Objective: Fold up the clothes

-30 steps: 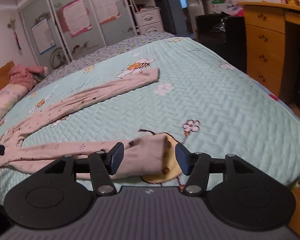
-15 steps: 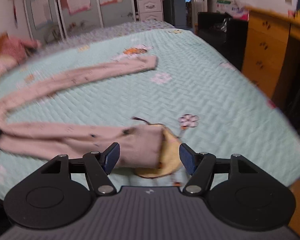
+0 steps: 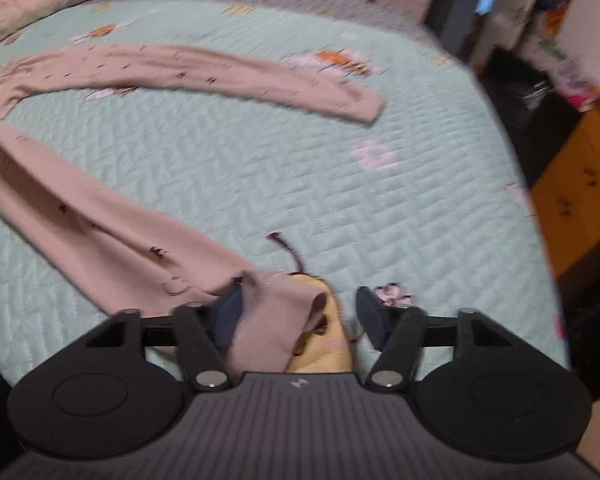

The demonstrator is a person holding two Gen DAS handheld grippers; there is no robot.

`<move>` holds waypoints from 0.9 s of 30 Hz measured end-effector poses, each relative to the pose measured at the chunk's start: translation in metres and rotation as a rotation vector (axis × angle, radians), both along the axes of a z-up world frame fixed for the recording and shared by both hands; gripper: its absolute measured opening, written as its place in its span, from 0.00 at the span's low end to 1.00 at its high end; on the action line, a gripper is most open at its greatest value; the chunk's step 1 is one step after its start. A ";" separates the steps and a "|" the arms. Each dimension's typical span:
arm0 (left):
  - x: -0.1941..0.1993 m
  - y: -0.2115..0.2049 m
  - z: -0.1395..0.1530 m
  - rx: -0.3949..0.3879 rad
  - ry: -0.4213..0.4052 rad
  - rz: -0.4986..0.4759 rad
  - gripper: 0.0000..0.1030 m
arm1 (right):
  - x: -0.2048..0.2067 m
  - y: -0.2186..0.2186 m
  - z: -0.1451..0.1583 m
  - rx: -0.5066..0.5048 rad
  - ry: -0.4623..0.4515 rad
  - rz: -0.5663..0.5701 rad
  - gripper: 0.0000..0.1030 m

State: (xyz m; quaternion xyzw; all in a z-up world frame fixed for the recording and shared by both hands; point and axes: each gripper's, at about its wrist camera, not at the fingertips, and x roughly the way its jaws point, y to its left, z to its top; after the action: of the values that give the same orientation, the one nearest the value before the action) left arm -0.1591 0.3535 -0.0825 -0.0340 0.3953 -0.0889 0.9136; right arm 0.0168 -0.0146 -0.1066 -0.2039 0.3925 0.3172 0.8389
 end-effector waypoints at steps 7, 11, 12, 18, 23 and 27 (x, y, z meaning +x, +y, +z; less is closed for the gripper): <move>0.011 0.038 0.026 -0.037 -0.083 0.178 0.00 | 0.016 0.037 0.059 0.033 -0.203 0.050 0.13; 0.001 0.046 0.055 -0.079 -0.162 0.175 0.00 | 0.011 0.053 0.107 0.063 -0.507 0.107 0.15; -0.003 0.040 0.054 -0.085 -0.147 0.137 0.00 | 0.006 0.052 0.109 0.064 -0.550 0.117 0.16; -0.026 -0.011 -0.017 -0.141 0.119 -0.080 0.00 | -0.010 -0.011 0.034 0.061 -0.242 -0.009 0.33; -0.041 -0.021 -0.054 -0.207 0.213 -0.098 0.01 | -0.041 -0.081 -0.009 0.197 -0.038 -0.335 0.33; -0.042 -0.007 -0.045 -0.249 0.183 -0.053 0.01 | -0.046 -0.107 -0.010 0.526 0.123 -0.518 0.35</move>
State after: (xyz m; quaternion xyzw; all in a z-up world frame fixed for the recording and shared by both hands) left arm -0.2013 0.3463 -0.1273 -0.1444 0.4634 -0.1578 0.8599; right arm -0.0288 -0.1216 -0.1170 0.1442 0.3859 0.1958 0.8899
